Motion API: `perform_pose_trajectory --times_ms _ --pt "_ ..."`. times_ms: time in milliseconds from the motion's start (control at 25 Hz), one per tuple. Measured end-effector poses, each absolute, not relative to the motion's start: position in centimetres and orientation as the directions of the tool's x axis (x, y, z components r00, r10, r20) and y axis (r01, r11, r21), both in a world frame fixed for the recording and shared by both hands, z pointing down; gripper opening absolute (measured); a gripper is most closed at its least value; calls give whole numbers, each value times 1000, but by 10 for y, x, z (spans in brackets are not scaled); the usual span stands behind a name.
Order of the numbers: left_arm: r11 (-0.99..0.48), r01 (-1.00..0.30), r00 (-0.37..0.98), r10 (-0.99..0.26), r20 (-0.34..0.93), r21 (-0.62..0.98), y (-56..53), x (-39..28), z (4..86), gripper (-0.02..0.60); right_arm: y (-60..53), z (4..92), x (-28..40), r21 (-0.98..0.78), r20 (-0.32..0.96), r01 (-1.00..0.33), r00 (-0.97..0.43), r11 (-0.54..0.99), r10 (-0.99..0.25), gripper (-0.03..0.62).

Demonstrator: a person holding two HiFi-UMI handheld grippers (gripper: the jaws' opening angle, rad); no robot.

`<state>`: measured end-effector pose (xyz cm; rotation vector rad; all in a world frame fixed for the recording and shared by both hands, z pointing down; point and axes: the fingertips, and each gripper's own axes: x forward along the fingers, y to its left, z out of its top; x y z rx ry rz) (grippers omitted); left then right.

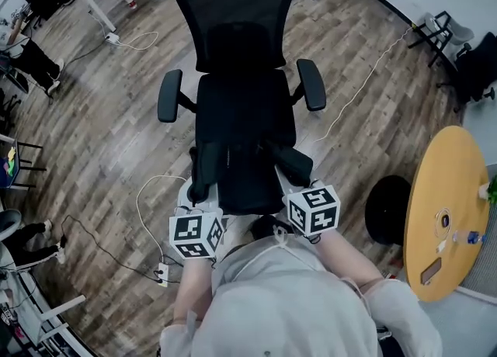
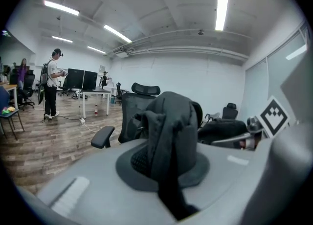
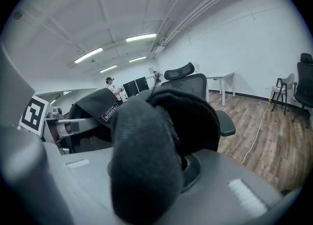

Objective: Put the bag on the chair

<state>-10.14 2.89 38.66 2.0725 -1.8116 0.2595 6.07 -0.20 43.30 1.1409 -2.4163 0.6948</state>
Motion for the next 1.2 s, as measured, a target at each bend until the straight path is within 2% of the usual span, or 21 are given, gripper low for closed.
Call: perform_pose_trajectory --times_ms 440,1200 --pt "-96 -977 168 -898 407 191 -81 -96 403 32 -108 444 71 -281 557 -801 -585 529 -590 32" --pt "-206 -945 309 -812 494 253 -322 -166 470 31 -324 503 7 -302 632 -881 -471 364 -615 32"
